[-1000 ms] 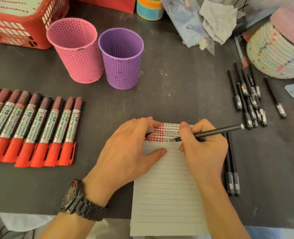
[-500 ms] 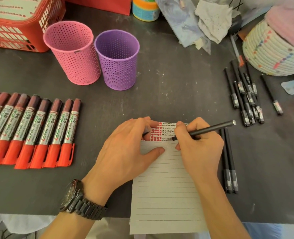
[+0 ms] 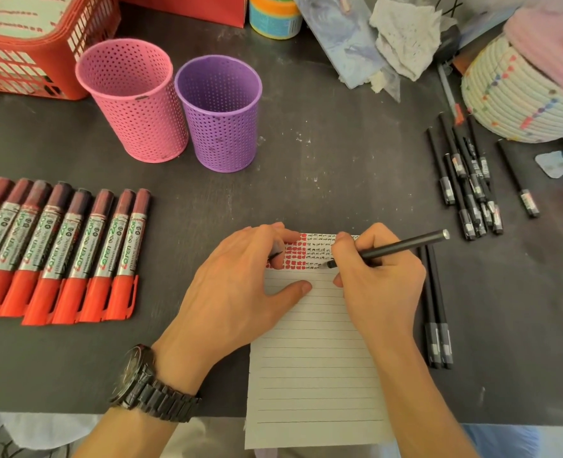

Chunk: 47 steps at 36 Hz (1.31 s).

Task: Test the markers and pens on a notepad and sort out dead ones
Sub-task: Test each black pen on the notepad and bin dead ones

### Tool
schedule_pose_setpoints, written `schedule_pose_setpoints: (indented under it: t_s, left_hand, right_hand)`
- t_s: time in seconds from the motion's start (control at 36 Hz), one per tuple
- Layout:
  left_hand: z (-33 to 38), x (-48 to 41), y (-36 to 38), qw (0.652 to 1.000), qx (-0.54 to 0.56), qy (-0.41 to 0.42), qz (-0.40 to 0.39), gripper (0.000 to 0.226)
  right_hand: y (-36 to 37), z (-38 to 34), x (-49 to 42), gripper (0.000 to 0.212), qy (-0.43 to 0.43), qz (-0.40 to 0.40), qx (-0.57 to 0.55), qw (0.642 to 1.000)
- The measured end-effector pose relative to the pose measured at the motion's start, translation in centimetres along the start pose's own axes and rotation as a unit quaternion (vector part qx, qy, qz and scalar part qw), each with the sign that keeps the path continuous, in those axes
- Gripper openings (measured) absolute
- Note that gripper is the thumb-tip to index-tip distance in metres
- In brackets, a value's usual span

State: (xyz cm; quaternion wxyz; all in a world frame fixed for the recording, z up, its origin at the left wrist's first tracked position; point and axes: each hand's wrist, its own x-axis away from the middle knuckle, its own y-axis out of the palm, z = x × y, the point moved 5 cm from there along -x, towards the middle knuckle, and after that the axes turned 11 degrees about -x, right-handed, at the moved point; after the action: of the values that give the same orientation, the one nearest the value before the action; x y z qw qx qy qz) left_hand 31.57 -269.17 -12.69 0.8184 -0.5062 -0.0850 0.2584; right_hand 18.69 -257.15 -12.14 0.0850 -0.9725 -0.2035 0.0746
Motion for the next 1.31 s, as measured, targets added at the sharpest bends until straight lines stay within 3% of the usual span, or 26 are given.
schedule_pose_setpoints:
  t_s: [0.69, 1.06, 1.17, 1.31]
  left_hand:
    - [-0.2, -0.1, 0.2, 1.0, -0.003, -0.002, -0.003, 0.045]
    - [0.1, 0.3, 0.0, 1.0, 0.0, 0.018, 0.008, 0.041]
    - [0.3, 0.6, -1.0, 0.999, 0.036, 0.008, 0.033, 0.03]
    - [0.1, 2.7, -2.0, 0.987, 0.134, -0.054, 0.068, 0.025]
  right_hand:
    - [-0.1, 0.0, -0.1, 0.036, -0.012, 0.002, -0.005, 1.0]
    - [-1.3, -1.9, 0.4, 0.038, -0.002, 0.05, -0.083, 0.995]
    - [-2.6, -3.1, 1.6, 0.031, 0.0, 0.025, -0.13, 0.991]
    - [-4.6, -2.8, 4.2, 0.024, 0.094, -0.042, -0.254, 0.962]
